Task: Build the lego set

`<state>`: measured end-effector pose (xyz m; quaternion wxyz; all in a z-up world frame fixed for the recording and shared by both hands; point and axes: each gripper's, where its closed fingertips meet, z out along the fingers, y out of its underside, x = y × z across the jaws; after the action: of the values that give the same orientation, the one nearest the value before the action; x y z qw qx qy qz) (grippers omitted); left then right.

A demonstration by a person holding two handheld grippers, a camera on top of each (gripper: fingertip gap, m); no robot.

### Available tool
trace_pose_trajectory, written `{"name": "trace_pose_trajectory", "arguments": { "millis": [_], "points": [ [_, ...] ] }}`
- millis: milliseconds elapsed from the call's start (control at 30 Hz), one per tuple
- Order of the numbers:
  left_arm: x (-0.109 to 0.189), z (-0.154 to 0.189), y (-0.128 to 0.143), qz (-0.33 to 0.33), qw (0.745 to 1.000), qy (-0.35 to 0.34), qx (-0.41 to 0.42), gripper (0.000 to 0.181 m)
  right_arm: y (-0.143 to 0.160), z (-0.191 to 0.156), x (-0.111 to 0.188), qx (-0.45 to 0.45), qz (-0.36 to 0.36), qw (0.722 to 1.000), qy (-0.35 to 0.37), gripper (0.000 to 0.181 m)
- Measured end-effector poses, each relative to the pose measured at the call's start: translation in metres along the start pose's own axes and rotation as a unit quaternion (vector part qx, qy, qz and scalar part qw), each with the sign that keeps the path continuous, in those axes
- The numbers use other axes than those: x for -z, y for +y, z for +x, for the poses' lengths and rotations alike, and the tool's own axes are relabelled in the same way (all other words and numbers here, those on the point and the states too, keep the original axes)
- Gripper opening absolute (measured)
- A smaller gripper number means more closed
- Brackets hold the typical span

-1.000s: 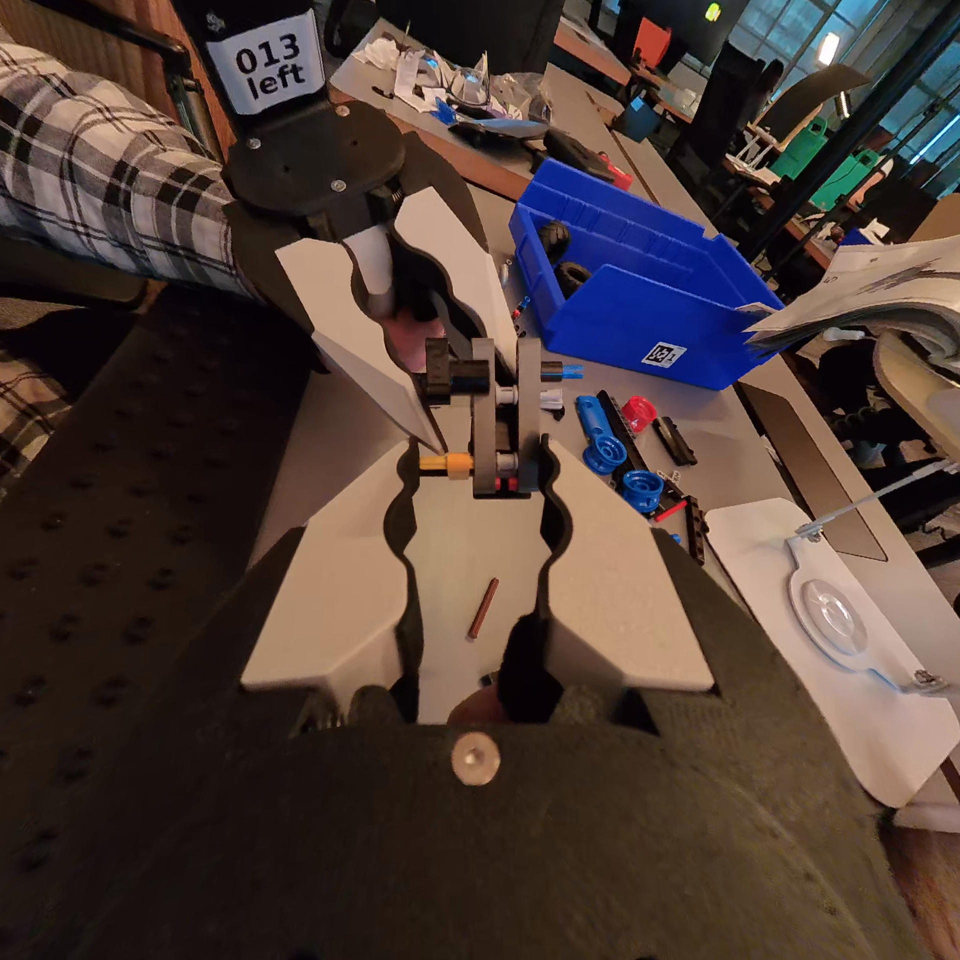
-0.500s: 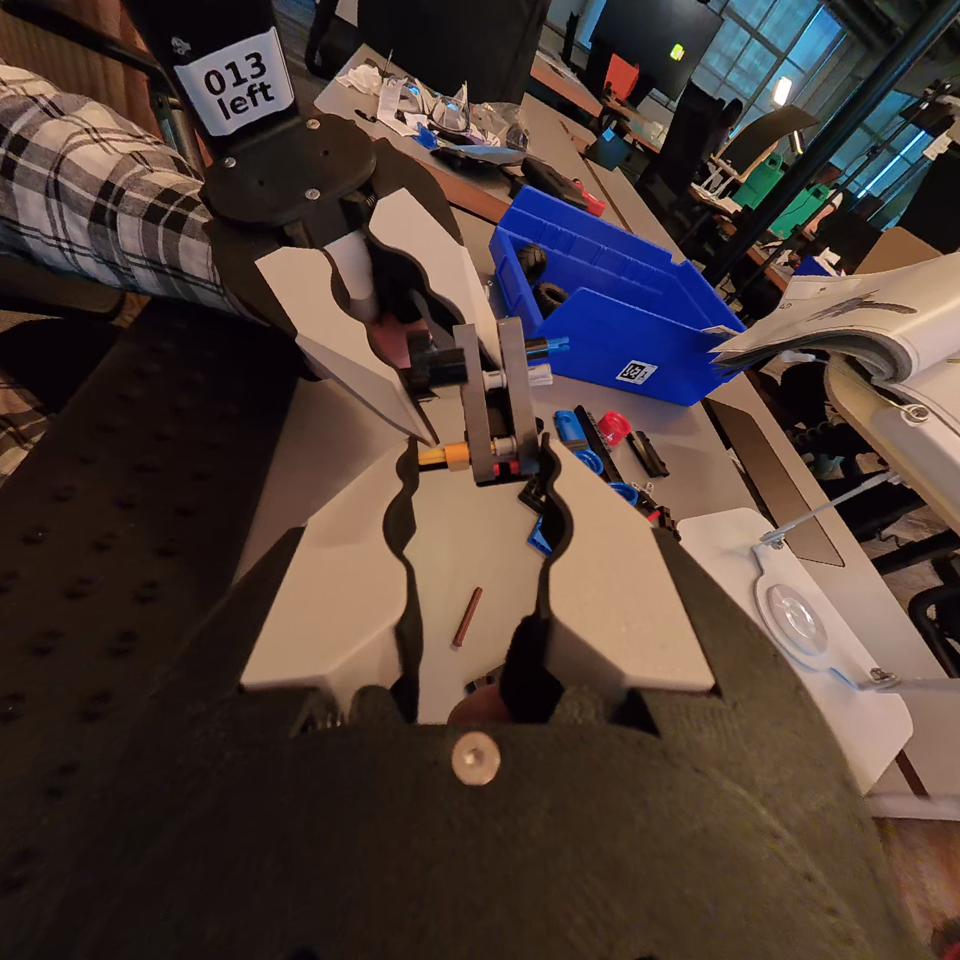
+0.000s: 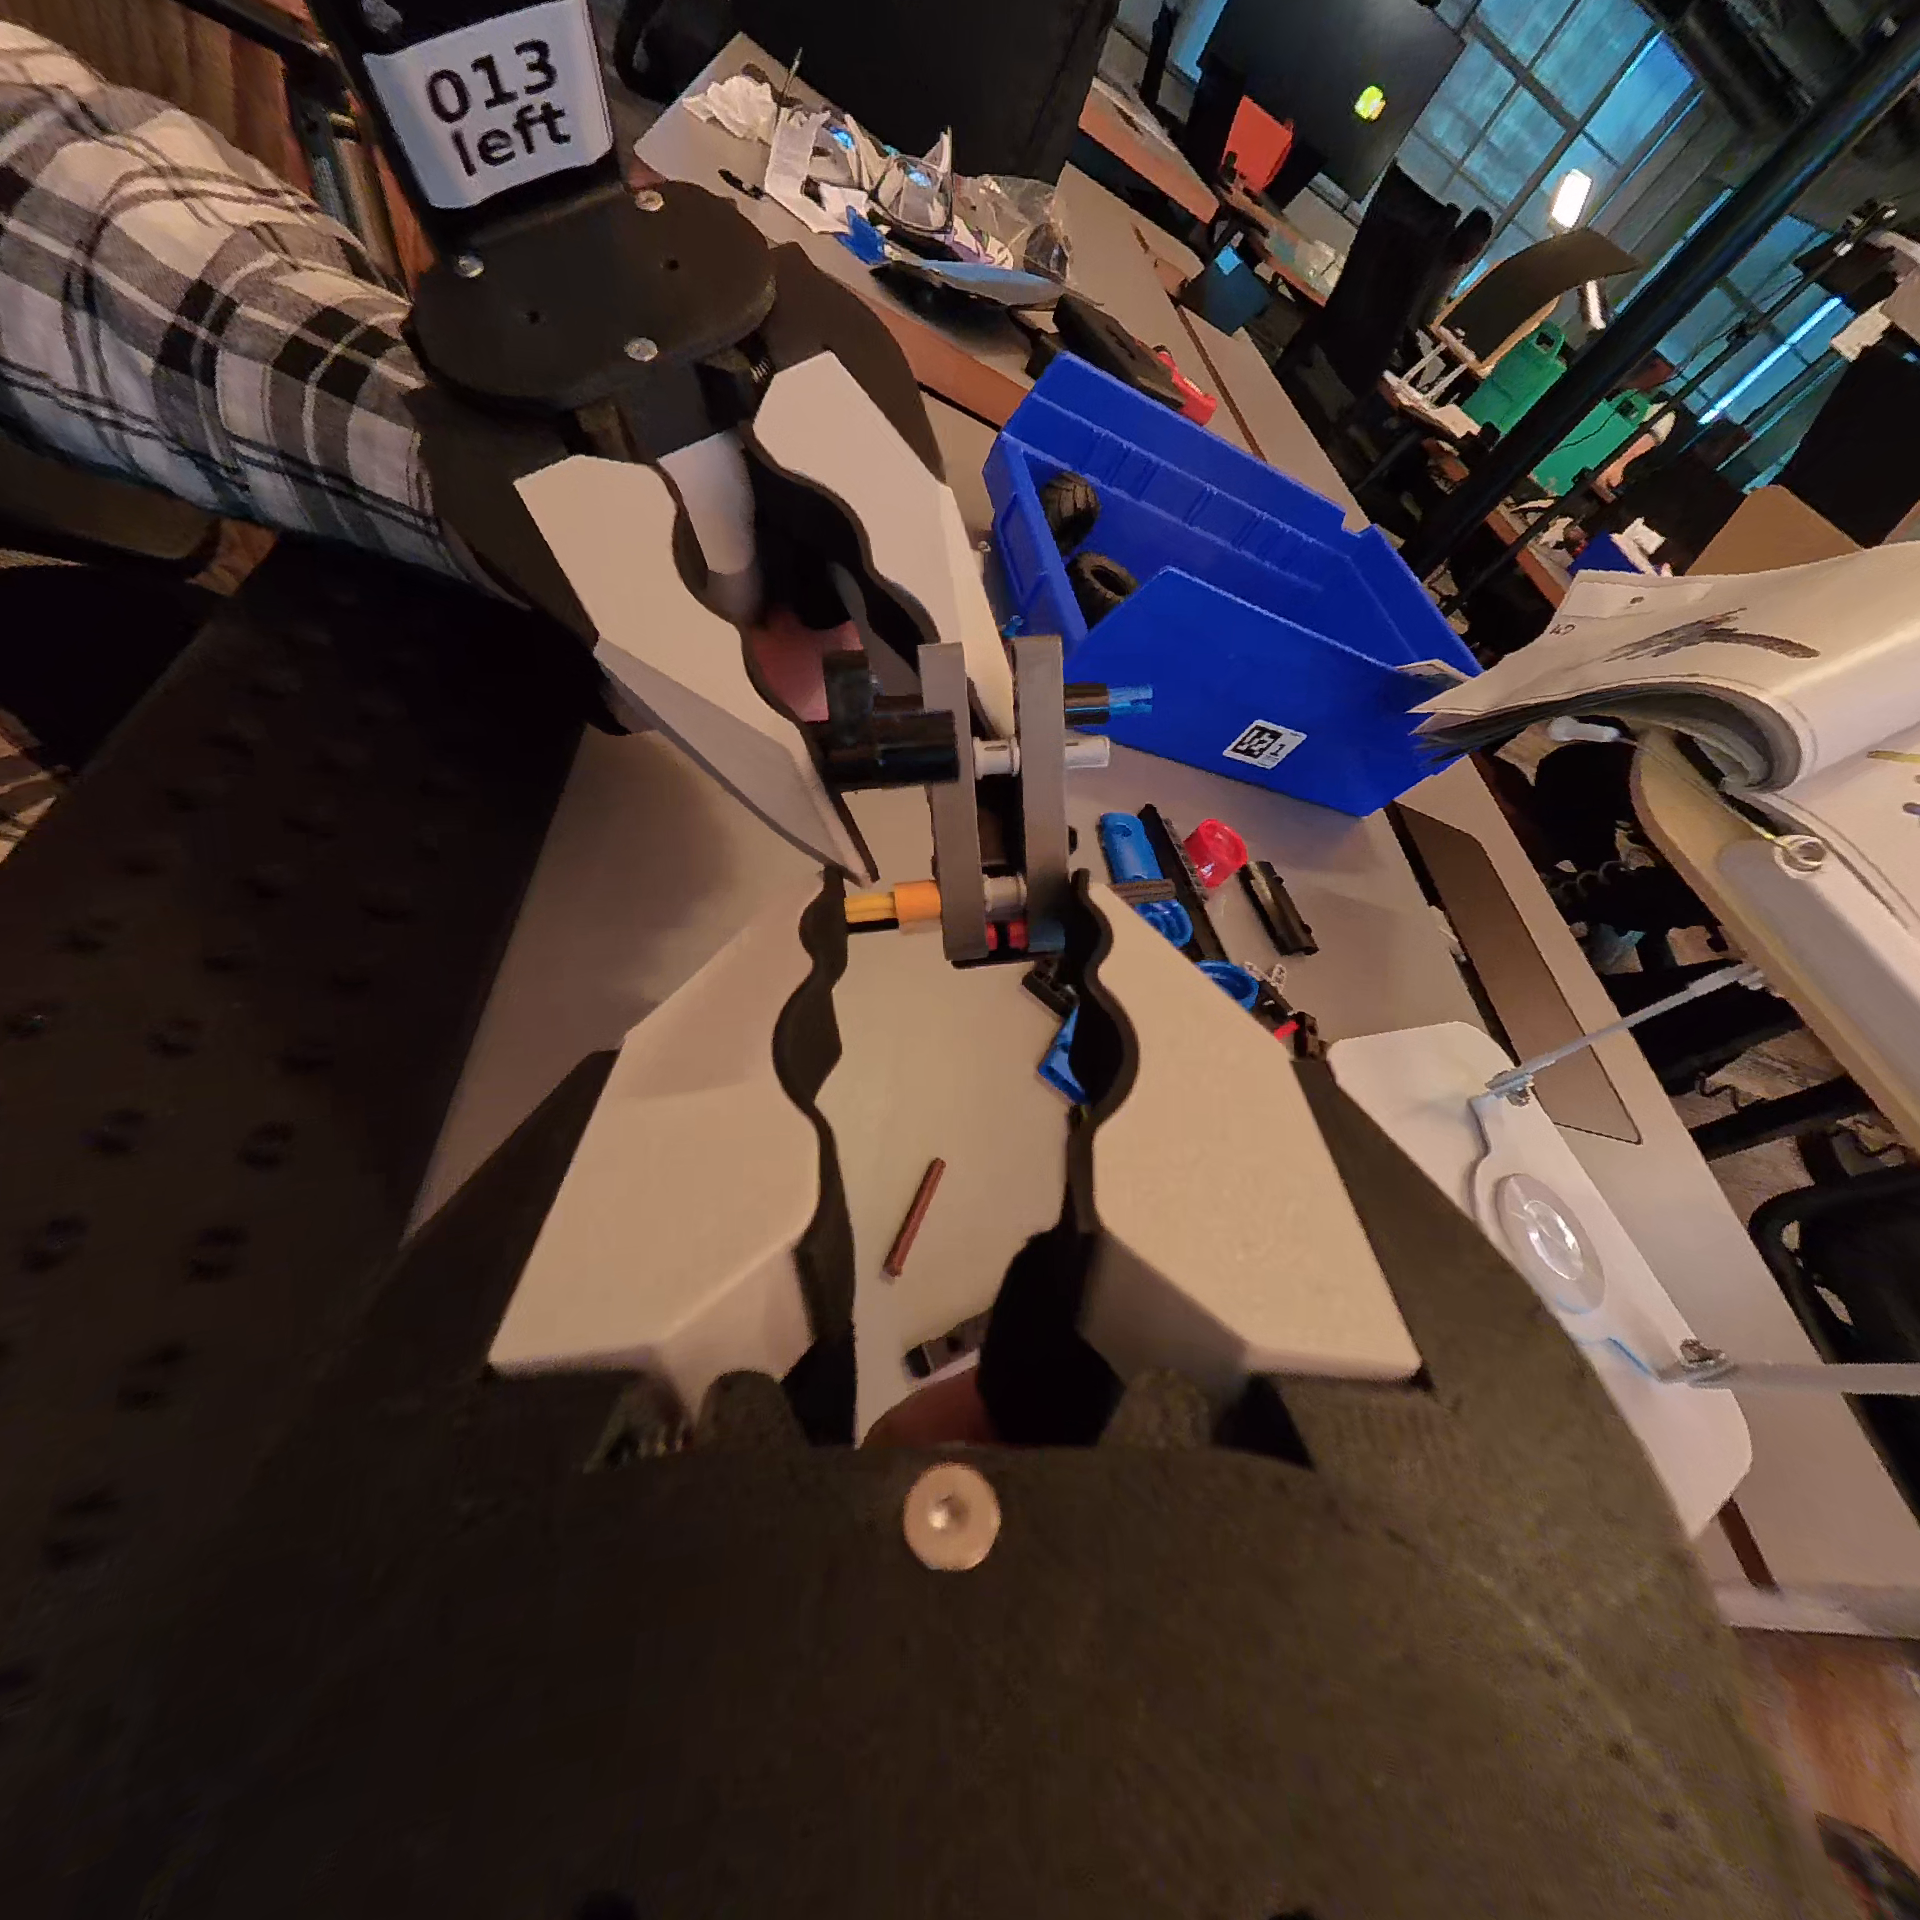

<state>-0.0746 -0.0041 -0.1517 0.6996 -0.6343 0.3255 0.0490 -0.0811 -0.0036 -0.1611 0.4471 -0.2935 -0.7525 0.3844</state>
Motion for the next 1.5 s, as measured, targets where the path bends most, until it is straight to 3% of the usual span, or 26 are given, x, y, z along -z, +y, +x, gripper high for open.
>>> {"name": "trace_pose_trajectory", "arguments": {
  "millis": [200, 333, 600, 1033, 1133, 1200, 1333, 1400, 1433, 1500],
  "points": [
    [0.01, -0.018, -0.001, 0.004, 0.999, -0.017, 0.042, 0.063, 0.01, 0.002, 0.0, 0.018, -0.023, 1.0, 0.005, 0.04],
    [0.005, -0.005, 0.0, -0.007, 1.0, 0.005, 0.014, 0.047, 0.013, 0.0, -0.002, 0.028, -0.034, 0.999, 0.004, 0.04],
    [0.005, -0.004, 0.002, -0.011, 1.0, 0.005, 0.011, 0.044, 0.012, -0.002, -0.003, 0.025, -0.032, 0.999, 0.001, 0.039],
    [0.006, -0.001, 0.002, -0.016, 1.0, 0.008, 0.0, 0.044, 0.014, -0.004, -0.004, 0.031, -0.044, 0.999, -0.005, 0.038],
    [0.011, -0.004, 0.001, -0.023, 1.0, 0.012, 0.002, 0.043, 0.013, 0.004, 0.0, 0.08, -0.042, 0.996, 0.029, 0.038],
    [0.017, -0.011, 0.001, -0.017, 0.999, 0.02, 0.047, 0.054, 0.016, 0.006, -0.001, 0.117, -0.056, 0.991, 0.042, 0.039],
    [0.023, -0.021, 0.002, -0.013, 0.992, 0.038, 0.121, 0.049, 0.021, 0.004, -0.007, 0.194, -0.087, 0.975, 0.065, 0.039],
    [0.019, -0.017, 0.014, -0.049, 0.985, 0.059, 0.155, 0.033, 0.019, 0.005, -0.008, 0.22, -0.088, 0.968, 0.081, 0.039],
    [0.017, -0.013, 0.019, -0.063, 0.983, 0.071, 0.159, 0.017, 0.018, 0.005, -0.008, 0.229, -0.091, 0.965, 0.085, 0.039],
    [0.014, -0.011, 0.02, -0.064, 0.979, 0.077, 0.177, 0.007, 0.017, 0.005, -0.009, 0.247, -0.096, 0.96, 0.092, 0.039]
  ]
}}
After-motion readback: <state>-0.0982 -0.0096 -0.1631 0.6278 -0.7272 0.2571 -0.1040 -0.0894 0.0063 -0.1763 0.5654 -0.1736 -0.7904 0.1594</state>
